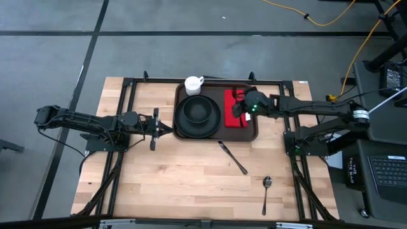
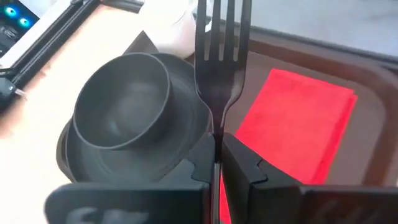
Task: Set up tray
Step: Put the black fork on top of the red napkin
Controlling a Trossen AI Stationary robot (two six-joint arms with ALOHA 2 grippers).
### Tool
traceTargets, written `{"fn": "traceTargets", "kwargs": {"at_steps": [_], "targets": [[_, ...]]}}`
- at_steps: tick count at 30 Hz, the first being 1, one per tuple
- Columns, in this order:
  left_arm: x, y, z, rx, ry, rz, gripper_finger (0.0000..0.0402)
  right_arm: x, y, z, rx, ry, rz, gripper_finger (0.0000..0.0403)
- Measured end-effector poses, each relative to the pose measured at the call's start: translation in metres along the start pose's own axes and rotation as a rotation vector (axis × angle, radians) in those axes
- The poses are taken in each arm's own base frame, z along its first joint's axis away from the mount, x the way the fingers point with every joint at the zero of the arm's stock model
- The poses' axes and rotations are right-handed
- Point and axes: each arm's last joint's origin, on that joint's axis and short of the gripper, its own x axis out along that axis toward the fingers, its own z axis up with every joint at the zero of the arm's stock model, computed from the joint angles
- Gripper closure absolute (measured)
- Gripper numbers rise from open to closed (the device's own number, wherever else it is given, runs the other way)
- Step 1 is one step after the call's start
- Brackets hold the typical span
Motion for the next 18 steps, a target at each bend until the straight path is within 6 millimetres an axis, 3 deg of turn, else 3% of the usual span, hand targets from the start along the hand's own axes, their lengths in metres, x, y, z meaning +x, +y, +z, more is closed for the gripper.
{"fn": "traceTargets", "kwargs": {"at_steps": [5, 13, 18], "targets": [[0.000, 0.000, 0.000, 0.000, 0.000, 0.000, 0.0397, 0.012, 0.014, 0.008, 0.030, 0.048, -0.046, 0.0381], [0.000, 0.000, 0.000, 0.001, 0.000, 0.000, 0.0396, 0.022, 0.024, 0.046, 0.142, 0.123, -0.210, 0.0381], [0.000, 0.000, 0.000, 0.001, 0.000, 0.000, 0.0398, 0.040, 0.028, 0.060, 0.158, 0.128, -0.248, 0.0381]]}}
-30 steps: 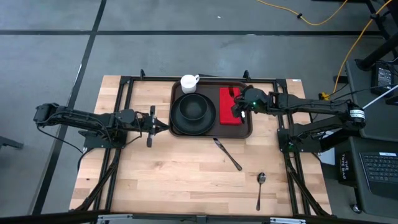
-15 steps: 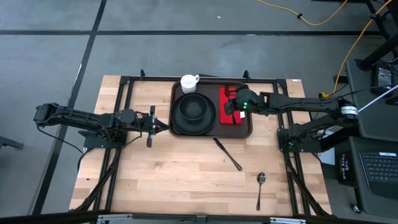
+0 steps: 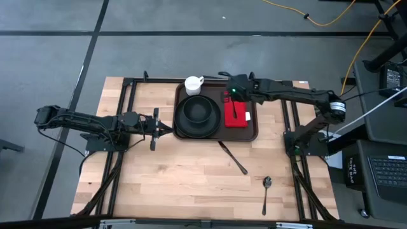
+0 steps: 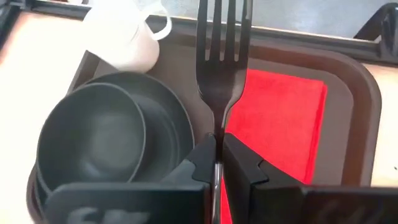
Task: Set up tray
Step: Put the black fork on top of the red napkin
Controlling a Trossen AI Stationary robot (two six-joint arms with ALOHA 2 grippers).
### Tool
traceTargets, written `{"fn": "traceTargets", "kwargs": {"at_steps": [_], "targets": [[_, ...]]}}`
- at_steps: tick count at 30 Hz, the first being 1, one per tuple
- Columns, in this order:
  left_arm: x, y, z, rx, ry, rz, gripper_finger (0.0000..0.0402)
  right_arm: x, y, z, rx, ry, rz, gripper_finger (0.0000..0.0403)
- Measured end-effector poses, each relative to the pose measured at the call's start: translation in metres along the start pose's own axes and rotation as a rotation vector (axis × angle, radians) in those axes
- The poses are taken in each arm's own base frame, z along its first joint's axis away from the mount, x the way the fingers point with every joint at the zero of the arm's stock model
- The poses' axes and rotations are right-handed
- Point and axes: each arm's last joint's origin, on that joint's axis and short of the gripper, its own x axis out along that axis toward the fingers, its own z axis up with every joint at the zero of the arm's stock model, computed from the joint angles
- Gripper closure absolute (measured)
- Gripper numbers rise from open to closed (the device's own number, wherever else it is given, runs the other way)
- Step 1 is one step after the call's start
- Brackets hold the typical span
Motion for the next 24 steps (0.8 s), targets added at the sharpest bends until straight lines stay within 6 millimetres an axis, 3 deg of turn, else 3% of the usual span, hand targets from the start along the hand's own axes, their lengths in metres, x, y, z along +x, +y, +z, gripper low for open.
{"fn": "traceTargets", "kwargs": {"at_steps": [11, 24], "targets": [[0.000, 0.000, 0.000, 0.000, 0.000, 0.000, 0.0394, 0.061, -0.022, 0.011, 0.072, 0.236, -0.128, 0.0381], [0.000, 0.000, 0.000, 0.000, 0.000, 0.000, 0.0394, 0.098, -0.029, 0.007, 0.085, 0.331, -0.188, 0.0381]]}}
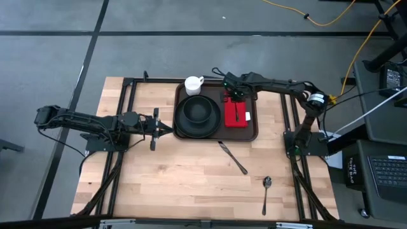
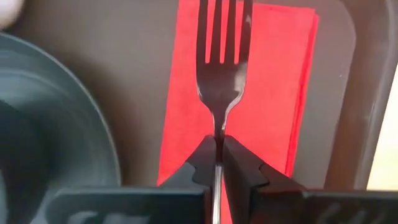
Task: Set up tray
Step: Put the black fork on top of the red napkin
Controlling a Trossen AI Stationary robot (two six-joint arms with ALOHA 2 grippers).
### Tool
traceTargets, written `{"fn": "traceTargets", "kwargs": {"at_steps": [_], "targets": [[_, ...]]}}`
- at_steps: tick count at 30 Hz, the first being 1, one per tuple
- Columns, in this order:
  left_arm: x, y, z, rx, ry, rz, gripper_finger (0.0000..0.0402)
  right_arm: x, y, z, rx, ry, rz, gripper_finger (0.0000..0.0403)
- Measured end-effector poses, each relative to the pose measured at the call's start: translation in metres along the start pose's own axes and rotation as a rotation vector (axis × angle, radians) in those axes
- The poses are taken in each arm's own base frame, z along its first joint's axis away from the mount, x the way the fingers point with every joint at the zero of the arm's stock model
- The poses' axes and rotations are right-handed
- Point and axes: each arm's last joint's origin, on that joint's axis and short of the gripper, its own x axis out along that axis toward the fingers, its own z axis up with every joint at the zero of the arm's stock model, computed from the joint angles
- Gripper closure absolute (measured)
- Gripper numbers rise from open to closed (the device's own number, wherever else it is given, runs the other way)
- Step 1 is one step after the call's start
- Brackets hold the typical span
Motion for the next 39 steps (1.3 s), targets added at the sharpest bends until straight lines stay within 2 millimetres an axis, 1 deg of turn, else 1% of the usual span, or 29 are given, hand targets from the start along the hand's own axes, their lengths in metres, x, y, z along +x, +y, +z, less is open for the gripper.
{"fn": "traceTargets", "kwargs": {"at_steps": [6, 11, 22, 31, 39], "targets": [[0.000, 0.000, 0.000, 0.000, 0.000, 0.000, 0.0395, 0.019, 0.003, -0.002, -0.012, 0.027, -0.041, 0.0381], [0.000, 0.000, 0.000, 0.000, 0.000, 0.000, 0.0394, 0.030, 0.001, 0.001, -0.003, 0.042, -0.071, 0.0381], [0.000, 0.000, 0.000, 0.000, 0.000, 0.000, 0.0398, 0.035, -0.002, 0.007, 0.022, 0.049, -0.062, 0.0381], [0.000, 0.000, 0.000, 0.000, 0.000, 0.000, 0.0397, 0.053, -0.010, 0.000, 0.052, 0.042, -0.041, 0.0381], [0.000, 0.000, 0.000, 0.000, 0.000, 0.000, 0.0395, 0.059, -0.015, -0.001, 0.065, 0.039, -0.038, 0.0381]]}}
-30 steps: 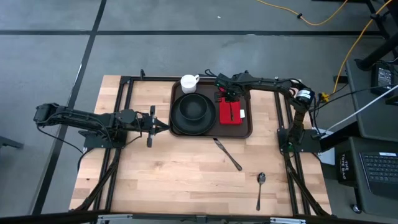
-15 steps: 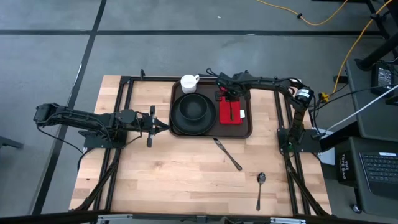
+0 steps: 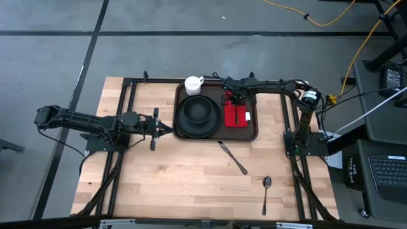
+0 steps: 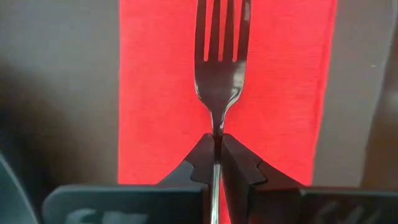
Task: Set up tray
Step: Put the black fork on top of the red napkin, then put the black spoon on the red napkin to the left of the black fork
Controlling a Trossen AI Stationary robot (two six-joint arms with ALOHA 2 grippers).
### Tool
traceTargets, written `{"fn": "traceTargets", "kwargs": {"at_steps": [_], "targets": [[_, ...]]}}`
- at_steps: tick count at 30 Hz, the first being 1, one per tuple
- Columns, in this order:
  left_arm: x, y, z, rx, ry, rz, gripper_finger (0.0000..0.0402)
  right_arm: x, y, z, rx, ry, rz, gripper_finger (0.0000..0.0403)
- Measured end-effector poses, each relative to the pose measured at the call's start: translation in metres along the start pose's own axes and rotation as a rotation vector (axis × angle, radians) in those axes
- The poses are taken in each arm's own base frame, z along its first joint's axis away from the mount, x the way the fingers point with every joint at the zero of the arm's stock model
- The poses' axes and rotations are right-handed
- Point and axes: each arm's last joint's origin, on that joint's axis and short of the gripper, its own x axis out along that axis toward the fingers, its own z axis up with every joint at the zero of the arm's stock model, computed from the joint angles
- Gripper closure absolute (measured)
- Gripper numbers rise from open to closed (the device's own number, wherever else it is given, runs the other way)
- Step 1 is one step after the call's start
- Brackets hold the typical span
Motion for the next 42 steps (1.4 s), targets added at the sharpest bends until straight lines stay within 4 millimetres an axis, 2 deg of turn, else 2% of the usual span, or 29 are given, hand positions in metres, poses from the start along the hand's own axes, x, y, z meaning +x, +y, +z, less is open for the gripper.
{"fn": "traceTargets", "kwargs": {"at_steps": [16, 24, 35, 42], "targets": [[0.000, 0.000, 0.000, 0.000, 0.000, 0.000, 0.0395, 0.002, -0.002, 0.002, 0.010, -0.005, 0.004, 0.0380], [0.000, 0.000, 0.000, 0.000, 0.000, 0.000, 0.0394, 0.002, -0.002, 0.002, 0.011, -0.006, 0.004, 0.0358], [0.000, 0.000, 0.000, 0.000, 0.000, 0.000, 0.0398, 0.001, -0.002, 0.003, 0.009, -0.007, 0.004, 0.0355], [0.000, 0.000, 0.000, 0.000, 0.000, 0.000, 0.0396, -0.016, -0.007, 0.008, -0.021, -0.004, 0.058, 0.0355]]}}
